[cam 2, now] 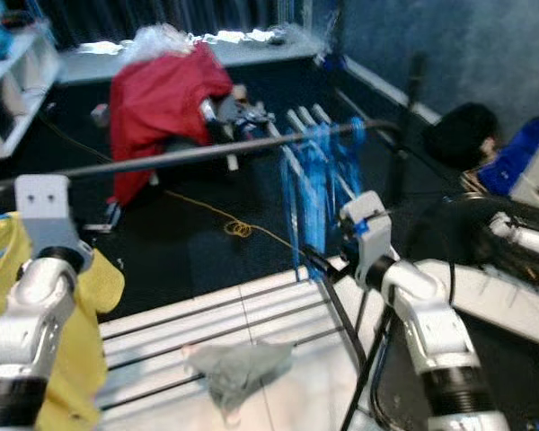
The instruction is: Hang hanger
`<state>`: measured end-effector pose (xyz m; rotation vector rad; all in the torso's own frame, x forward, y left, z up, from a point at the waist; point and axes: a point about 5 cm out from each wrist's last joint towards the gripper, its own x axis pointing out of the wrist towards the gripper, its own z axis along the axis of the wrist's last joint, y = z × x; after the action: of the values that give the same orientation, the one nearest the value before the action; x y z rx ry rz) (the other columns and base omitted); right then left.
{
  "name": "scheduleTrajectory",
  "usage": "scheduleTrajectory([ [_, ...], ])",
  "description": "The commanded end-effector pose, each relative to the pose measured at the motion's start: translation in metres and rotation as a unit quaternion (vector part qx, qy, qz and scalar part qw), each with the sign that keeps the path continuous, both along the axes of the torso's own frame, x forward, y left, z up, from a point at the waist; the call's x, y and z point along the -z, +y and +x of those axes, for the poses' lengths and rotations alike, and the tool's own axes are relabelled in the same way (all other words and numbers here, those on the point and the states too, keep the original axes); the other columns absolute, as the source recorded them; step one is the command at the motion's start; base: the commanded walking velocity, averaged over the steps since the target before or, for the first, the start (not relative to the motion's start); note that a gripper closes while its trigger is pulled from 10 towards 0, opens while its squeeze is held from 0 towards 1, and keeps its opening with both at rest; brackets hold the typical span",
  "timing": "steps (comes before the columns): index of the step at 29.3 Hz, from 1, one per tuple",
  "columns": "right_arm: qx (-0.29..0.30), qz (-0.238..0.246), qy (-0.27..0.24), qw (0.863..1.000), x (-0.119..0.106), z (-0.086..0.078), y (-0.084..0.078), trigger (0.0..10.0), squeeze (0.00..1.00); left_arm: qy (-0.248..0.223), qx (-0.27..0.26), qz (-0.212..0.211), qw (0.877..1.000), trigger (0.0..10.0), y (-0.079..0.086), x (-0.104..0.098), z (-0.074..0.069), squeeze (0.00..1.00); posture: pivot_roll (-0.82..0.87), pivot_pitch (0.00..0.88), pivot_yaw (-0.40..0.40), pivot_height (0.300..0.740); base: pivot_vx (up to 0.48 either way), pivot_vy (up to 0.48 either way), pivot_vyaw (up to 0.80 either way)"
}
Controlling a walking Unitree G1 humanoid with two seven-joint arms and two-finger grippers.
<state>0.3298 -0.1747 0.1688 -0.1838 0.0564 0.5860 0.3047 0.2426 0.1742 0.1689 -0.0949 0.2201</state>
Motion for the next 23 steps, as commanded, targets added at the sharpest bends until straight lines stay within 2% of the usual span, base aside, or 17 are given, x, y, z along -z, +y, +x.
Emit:
scheduleTrajectory([
  [1, 0.01, -0.015, 0.01, 1.0, 0.007, 0.0, -0.004, 10.0, 0.0, 0.023, 0.003, 0.019, 1.0, 10.0, -0.002, 0.009, -0.002, 0.0, -0.06, 0.0, -0.007, 0.74, 0.0, 0.0, 0.0],
  [3, -0.001, -0.021, 0.009, 1.0, 0.005, 0.001, -0.003, 10.0, 0.0, 0.026, -0.003, 0.021, 0.999, 10.0, -0.001, 0.012, -0.006, 0.0, -0.05, 0.0, -0.023, 0.74, 0.0, 0.0, 0.8],
  [5, -0.035, -0.025, 0.013, 0.999, 0.003, -0.002, 0.003, 10.0, 0.0, 0.031, -0.017, 0.014, 0.999, 10.0, 0.009, 0.018, -0.016, 0.0, -0.04, 0.0, -0.026, 0.74, 0.0, 0.0, 0.8],
  [7, -0.045, -0.027, 0.015, 0.999, 0.004, -0.004, 0.004, 10.0, 0.0, 0.034, -0.021, 0.014, 0.999, 10.0, 0.013, 0.02, -0.02, 0.0, -0.04, 0.0, -0.026, 0.74, 0.0, 0.0, 0.8],
  [10, -0.055, -0.026, 0.019, 0.998, 0.004, -0.006, 0.006, 10.0, 0.0, 0.041, -0.017, 0.023, 0.999, 10.0, 0.019, 0.021, -0.026, 0.0, -0.04, 0.0, -0.026, 0.74, 0.0, 0.0, 0.8],
  [11, -0.064, -0.029, 0.022, 0.997, 0.005, -0.008, 0.007, 10.0, 0.0, 0.044, -0.013, 0.032, 0.998, 10.0, 0.027, 0.021, -0.032, 0.0, -0.05, 0.0, -0.027, 0.74, 0.0, 0.0, 0.8],
  [13, -0.064, -0.029, 0.022, 0.997, 0.005, -0.008, 0.007, 10.0, 0.0, 0.044, -0.013, 0.032, 0.998, 10.0, 0.027, 0.021, -0.032, 0.0, -0.05, 0.0, -0.027, 0.74, 0.0, 0.0, 0.8],
  [14, -0.07, -0.035, 0.024, 0.997, 0.006, -0.009, 0.008, 10.0, 0.0, 0.047, 0.0, 0.039, 0.998, 10.0, 0.035, 0.019, -0.038, 0.0, -0.04, 0.0, -0.028, 0.74, 0.0, 0.0, 0.8],
  [16, -0.07, -0.035, 0.024, 0.997, 0.006, -0.009, 0.008, 10.0, 0.0, 0.047, 0.0, 0.039, 0.998, 10.0, 0.035, 0.019, -0.038, 0.0, -0.04, 0.0, -0.028, 0.74, 0.0, 0.0, 0.8],
  [17, -0.067, -0.044, 0.024, 0.996, 0.007, -0.009, 0.007, 10.0, 0.0, 0.049, 0.026, 0.038, 0.998, 10.0, 0.041, 0.017, -0.044, 0.0, -0.05, 0.0, -0.024, 0.74, 0.0, 0.0, 0.61],
  [18, -0.067, -0.044, 0.024, 0.996, 0.007, -0.009, 0.007, 10.0, 0.0, 0.049, 0.026, 0.038, 0.998, 10.0, 0.041, 0.017, -0.044, 0.0, -0.05, 0.0, -0.024, 0.74, 0.0, 0.0, 0.61],
  [19, -0.042, -0.056, 0.025, 0.997, 0.01, -0.007, 0.003, 10.0, 0.0, 0.044, 0.074, 0.023, 0.996, 10.0, 0.042, 0.011, -0.05, 0.0, -0.05, 0.0, -0.02, 0.74, 0.0, 0.0, 0.0],
  [22, -0.042, -0.056, 0.025, 0.997, 0.01, -0.007, 0.003, 10.0, 0.0, 0.044, 0.074, 0.023, 0.996, 10.0, 0.042, 0.011, -0.05, 0.0, -0.05, 0.0, -0.02, 0.74, 0.0, 0.0, 0.0],
  [23, -0.013, -0.072, 0.027, 0.997, 0.013, -0.005, -0.001, 10.0, 0.0, 0.032, 0.129, 0.007, 0.991, 10.0, 0.038, 0.004, -0.053, 0.0, -0.06, 0.0, -0.018, 0.74, 0.0, 0.0, 0.0],
])
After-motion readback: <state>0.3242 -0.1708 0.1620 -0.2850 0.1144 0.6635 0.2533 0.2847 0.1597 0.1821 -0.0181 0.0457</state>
